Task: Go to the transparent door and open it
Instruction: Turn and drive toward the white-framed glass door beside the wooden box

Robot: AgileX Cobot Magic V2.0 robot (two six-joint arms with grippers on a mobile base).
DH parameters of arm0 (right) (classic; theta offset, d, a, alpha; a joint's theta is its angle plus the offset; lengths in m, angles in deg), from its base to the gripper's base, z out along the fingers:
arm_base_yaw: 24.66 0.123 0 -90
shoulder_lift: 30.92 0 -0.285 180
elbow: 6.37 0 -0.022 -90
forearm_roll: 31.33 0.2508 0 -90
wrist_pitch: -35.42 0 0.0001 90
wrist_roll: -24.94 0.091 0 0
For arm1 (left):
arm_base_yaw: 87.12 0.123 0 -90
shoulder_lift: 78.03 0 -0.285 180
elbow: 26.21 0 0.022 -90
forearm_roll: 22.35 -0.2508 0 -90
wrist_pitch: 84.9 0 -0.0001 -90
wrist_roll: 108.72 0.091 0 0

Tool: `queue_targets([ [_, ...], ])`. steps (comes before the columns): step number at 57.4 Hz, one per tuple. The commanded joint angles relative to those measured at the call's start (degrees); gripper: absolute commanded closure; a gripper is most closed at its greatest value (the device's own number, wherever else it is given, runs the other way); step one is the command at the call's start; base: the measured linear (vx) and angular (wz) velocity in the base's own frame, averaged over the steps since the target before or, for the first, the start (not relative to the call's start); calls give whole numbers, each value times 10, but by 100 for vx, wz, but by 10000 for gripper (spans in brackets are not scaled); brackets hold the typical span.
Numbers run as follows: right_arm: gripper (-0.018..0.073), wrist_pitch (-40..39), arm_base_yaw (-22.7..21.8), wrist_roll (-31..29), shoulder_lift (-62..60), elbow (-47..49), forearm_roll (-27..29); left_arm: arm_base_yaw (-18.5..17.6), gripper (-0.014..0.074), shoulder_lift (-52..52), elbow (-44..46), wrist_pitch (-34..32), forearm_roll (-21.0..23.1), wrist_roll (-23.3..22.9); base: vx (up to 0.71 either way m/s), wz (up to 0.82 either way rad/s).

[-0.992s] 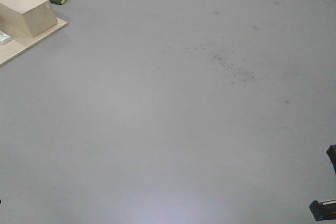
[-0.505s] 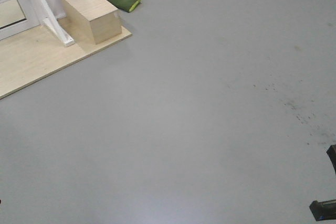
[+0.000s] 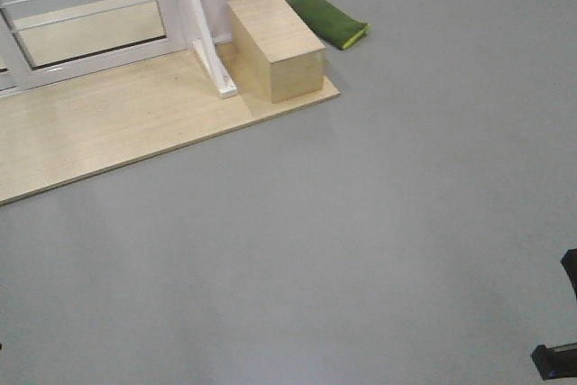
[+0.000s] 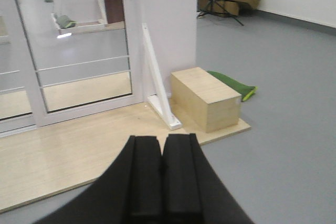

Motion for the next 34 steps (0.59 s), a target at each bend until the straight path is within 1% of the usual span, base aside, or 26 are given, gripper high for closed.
queue_targets([
  [1, 548, -49, -2, -4, -7, -3, -3, -2, 599, -8, -6, -46, 3, -4, 56, 61],
  [14, 548, -49, -2, -4, -7, -3, -3, -2, 599, -8, -6, -46, 3, -4, 55, 54],
  [34, 548, -48, -2, -4, -7, -3, -3, -2, 599, -8, -6, -46, 3, -4, 56, 34],
])
